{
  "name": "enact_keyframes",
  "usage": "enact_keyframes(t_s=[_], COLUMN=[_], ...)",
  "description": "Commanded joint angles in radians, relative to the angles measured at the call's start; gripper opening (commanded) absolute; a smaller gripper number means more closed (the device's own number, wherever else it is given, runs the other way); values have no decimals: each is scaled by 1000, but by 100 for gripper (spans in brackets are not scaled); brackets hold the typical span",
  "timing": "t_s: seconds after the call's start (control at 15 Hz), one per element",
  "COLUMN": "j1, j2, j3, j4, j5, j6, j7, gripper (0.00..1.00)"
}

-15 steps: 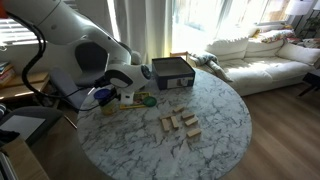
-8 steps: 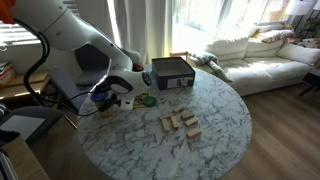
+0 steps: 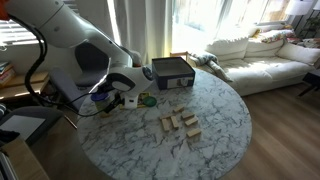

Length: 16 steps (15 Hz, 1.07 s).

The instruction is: Put the bowl with the blue lid on top of the yellow bowl and the put the measuring cup on top

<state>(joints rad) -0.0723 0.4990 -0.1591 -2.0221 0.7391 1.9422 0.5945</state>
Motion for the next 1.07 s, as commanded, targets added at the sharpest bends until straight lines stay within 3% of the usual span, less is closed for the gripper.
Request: enact_keyframes(t_s=[0.0,0.6,1.0], j1=[35,123,190], j2=[-79,-263,-281], j3=[-15,88,203], j4=[-35,-37,6], j5=[-100,-346,-409], j6=[95,255,271], j7=[28,-11,-107], gripper=[100,100,100])
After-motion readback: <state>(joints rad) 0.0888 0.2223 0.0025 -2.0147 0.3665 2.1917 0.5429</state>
